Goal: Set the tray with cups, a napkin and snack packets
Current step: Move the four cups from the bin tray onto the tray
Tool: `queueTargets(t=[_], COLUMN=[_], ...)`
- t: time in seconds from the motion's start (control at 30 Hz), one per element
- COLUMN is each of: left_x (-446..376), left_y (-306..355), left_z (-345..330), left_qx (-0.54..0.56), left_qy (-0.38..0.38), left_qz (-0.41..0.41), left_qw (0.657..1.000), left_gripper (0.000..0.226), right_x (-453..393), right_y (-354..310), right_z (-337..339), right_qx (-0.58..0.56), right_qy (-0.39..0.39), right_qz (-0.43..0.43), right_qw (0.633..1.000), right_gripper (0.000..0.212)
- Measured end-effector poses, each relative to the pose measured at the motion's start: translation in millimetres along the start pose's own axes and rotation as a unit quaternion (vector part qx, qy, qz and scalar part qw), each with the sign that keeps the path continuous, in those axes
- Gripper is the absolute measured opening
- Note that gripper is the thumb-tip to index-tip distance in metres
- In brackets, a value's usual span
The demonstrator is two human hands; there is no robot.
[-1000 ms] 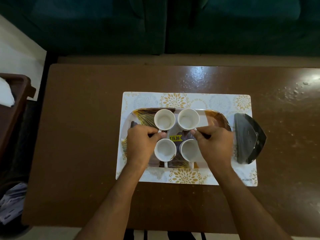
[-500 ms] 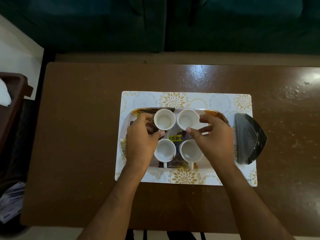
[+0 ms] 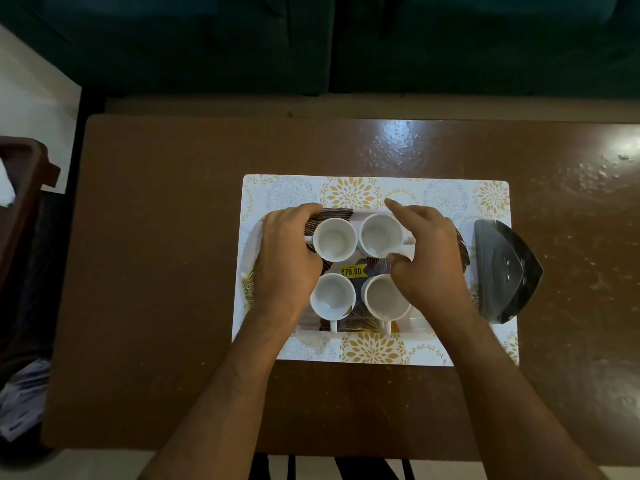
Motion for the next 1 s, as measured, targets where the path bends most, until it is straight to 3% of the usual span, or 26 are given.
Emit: queueTargets(t=[0.13, 0.3, 0.5, 0.6, 0.7, 0.87, 1.0], left_x=[12, 23, 20, 20, 22, 23, 21], left_y=[9, 26, 25, 26, 27, 22, 20], left_z=[3, -14, -17, -17, -13, -13, -17], left_qx=[-0.054, -0.115, -0.102, -0.035, 0.02, -0.034, -0.04], left_qy=[0.045, -0.017, -0.041, -0.077, -0.065, -0.034, -0.033], left_qz=[0.019, -0.005, -0.03, -0.043, -0.016, 0.04, 0.049], left_qw=[0.997, 0.993, 0.993, 0.995, 0.998, 0.998, 0.997], left_gripper=[0.047, 0.068, 0.072, 0.077, 0.08, 0.084, 0.075], right_x=[9, 10, 5, 8, 13, 10, 10], right_y=[-11, -19, -25, -28, -28, -18, -17], right_z=[6, -4, -5, -7, -8, -8, -9], right_qx=[0.084, 0.134, 0.055, 0.017, 0.005, 0.053, 0.014], right_qy=[0.082, 0.066, 0.03, 0.028, 0.051, 0.085, 0.077], right_qz=[-0.001, 0.009, 0.011, 0.024, 0.011, -0.037, -0.036], right_qw=[0.993, 0.989, 0.998, 0.999, 0.999, 0.994, 0.996], right_gripper=[0.085, 0.069, 0.068, 0.067, 0.075, 0.083, 0.083])
Point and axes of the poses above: each hand's wrist, its own x-axis away from the middle knuckle, its own z-axis out of the back of the hand, y = z × x, the point moved 5 cm from there along -x, towards the middle knuckle, and after that the axes turned 10 degrees about y, right-handed, at the moved point
